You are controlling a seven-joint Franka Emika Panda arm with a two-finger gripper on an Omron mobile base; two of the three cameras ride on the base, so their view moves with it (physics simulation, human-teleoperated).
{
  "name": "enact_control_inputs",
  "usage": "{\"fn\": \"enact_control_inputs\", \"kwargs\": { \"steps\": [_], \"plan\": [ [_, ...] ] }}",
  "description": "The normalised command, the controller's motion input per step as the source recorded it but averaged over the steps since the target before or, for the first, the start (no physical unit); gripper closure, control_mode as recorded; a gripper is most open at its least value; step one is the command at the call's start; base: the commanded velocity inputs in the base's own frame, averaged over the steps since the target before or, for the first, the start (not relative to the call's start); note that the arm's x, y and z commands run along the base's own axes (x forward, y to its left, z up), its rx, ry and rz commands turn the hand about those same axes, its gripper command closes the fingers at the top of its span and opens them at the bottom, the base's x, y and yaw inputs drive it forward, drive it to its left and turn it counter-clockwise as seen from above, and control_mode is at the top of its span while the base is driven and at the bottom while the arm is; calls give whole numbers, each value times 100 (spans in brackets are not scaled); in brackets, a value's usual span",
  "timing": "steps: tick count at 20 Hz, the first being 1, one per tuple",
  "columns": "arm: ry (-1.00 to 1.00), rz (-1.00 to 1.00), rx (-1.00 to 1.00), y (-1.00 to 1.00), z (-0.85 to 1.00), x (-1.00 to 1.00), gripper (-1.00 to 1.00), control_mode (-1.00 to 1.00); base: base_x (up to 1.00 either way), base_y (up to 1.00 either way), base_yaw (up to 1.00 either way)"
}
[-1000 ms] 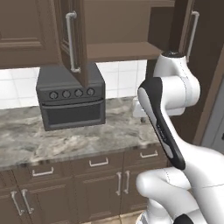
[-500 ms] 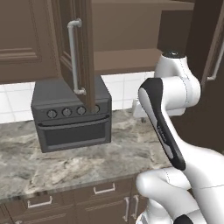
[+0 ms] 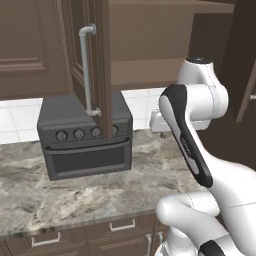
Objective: Open the cabinet and move the ladle to the pot. Then close the cabinet.
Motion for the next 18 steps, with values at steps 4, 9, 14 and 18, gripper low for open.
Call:
{"fn": "enact_control_inputs", "kwargs": {
  "steps": [4, 9, 14, 18],
  "plan": [
    [-16, 0, 1, 0, 21, -33, -100, -100, 0, 0, 0],
    [-32, -5, 0, 0, 49, -64, -100, -100, 0, 0, 0],
    [-16, -29, -3, -2, 54, -34, -100, -100, 0, 0, 0],
    [-12, -47, -16, -4, 44, -18, -100, -100, 0, 0, 0]
  ]
}}
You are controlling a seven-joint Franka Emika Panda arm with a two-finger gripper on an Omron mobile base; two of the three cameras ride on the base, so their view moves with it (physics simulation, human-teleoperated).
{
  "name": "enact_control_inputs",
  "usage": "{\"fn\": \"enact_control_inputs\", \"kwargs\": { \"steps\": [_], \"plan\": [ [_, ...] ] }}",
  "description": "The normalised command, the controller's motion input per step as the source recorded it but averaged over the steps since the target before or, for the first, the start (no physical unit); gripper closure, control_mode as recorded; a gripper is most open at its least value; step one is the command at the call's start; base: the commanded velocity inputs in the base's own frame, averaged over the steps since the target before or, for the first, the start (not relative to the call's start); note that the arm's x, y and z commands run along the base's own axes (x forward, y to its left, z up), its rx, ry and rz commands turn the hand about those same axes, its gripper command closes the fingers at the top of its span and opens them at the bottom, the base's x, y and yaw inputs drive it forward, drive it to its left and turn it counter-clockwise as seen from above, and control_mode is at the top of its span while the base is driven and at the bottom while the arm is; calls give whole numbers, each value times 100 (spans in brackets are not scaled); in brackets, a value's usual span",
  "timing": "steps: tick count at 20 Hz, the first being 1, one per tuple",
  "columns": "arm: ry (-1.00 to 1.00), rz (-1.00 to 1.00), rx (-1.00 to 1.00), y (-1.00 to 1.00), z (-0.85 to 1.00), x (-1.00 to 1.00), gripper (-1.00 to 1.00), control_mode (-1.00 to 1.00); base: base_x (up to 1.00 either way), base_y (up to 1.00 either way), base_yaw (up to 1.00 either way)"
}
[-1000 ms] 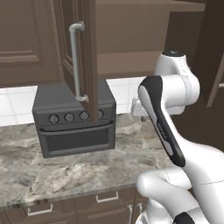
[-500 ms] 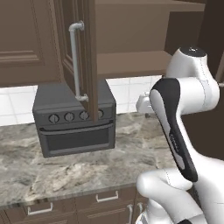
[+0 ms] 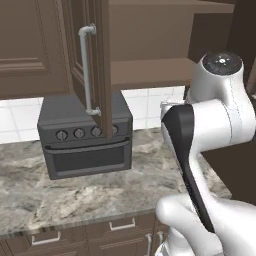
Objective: Open the cabinet and move the ladle to the pot. Then close the cabinet.
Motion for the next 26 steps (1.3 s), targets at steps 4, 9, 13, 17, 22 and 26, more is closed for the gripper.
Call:
{"fn": "enact_control_inputs", "kwargs": {
  "steps": [4, 9, 13, 17, 22, 26],
  "plan": [
    [-5, -38, -16, -56, 30, -2, -100, -100, 0, 0, 0],
    [-5, -15, -3, -90, 9, -2, -100, -100, 0, 0, 0],
    [-11, 0, 0, -61, 0, -28, -100, -100, 0, 0, 0],
    [-15, 0, 0, -40, 0, -35, -100, -100, 0, 0, 0],
    [-13, 2, 0, -39, 0, -4, -100, -100, 0, 0, 0],
    [-5, 8, 0, -25, 2, 34, -100, -100, 0, 0, 0]
  ]
}}
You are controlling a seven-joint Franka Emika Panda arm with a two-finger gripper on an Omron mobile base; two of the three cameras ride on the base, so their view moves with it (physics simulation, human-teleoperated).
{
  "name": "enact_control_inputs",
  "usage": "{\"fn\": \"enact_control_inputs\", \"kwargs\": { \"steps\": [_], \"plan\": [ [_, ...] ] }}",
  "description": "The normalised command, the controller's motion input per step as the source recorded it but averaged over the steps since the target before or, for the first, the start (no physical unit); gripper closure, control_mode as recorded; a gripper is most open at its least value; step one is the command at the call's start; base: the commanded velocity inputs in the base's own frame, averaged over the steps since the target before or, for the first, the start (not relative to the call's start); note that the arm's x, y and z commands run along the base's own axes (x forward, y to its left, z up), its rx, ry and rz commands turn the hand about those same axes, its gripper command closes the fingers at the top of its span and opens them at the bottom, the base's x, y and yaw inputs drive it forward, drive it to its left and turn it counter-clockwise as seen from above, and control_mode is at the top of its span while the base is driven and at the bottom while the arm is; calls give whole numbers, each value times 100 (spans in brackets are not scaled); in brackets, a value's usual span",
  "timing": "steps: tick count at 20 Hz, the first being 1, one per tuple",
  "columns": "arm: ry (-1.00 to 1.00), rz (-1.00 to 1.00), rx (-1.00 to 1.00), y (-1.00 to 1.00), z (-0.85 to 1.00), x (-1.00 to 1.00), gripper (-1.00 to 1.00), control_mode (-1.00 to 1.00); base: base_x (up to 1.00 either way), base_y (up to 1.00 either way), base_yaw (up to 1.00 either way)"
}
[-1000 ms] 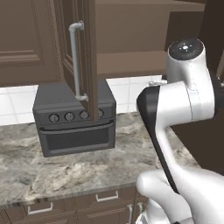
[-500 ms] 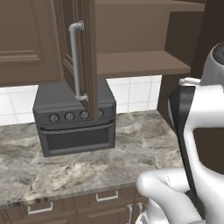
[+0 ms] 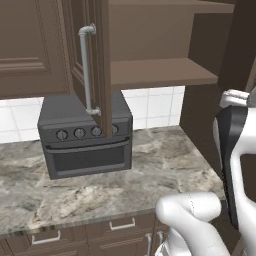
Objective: Open the cabinet and move the ladle to the pot. Then close the cabinet.
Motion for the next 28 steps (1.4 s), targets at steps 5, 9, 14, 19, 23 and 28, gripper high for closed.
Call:
{"fn": "enact_control_inputs", "kwargs": {
  "steps": [5, 9, 14, 19, 23, 28],
  "plan": [
    [-1, 13, 2, -6, 1, 42, -100, -100, 0, 0, 0],
    [-1, 13, 2, -10, 0, 41, -100, -100, 0, 0, 0],
    [-2, 12, 0, -15, 3, 37, -100, -100, 0, 0, 0],
    [-2, 12, 0, -12, 1, 35, -100, -100, 0, 0, 0],
    [-2, 16, 3, -2, 3, 36, -100, -100, 0, 0, 0],
    [-1, 20, 7, 0, 4, 49, -100, -100, 0, 0, 0]
  ]
}}
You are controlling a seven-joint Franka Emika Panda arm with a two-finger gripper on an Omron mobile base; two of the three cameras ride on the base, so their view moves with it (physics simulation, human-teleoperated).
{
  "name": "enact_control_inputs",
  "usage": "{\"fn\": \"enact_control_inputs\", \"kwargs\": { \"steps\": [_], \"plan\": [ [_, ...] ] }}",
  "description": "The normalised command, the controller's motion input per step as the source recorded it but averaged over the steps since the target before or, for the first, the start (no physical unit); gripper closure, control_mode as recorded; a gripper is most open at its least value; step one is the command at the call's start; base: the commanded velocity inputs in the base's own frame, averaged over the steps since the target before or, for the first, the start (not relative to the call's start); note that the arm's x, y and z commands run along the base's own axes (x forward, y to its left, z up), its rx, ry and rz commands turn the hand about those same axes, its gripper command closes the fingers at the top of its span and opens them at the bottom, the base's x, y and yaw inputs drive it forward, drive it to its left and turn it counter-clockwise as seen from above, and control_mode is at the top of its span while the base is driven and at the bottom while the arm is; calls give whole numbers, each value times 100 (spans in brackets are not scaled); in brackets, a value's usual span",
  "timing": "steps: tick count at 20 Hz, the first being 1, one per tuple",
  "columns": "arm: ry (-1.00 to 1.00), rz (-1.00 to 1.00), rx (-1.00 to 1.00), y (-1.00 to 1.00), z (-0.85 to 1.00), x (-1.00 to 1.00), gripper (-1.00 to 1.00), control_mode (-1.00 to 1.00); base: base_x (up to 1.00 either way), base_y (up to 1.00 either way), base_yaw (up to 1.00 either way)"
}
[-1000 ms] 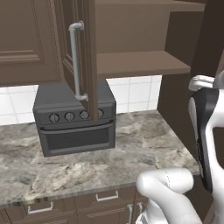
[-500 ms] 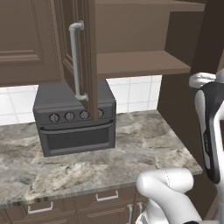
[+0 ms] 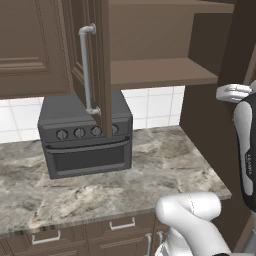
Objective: Open the cabinet and move the ladle to the pot. Then close the cabinet.
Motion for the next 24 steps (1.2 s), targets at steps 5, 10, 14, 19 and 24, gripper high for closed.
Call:
{"fn": "enact_control_inputs", "kwargs": {
  "steps": [5, 10, 14, 19, 24],
  "plan": [
    [0, 23, 11, 1, 4, 63, -100, -100, 0, 0, 0],
    [0, 25, 12, 10, 1, 87, -100, -100, 0, 0, 0],
    [0, 26, 12, 7, 1, 99, -100, -100, 0, 0, 0],
    [0, 24, 9, 5, 3, 97, -100, -100, 0, 0, 0],
    [0, 22, 7, 1, 5, 99, -100, -100, 0, 0, 0]
  ]
}}
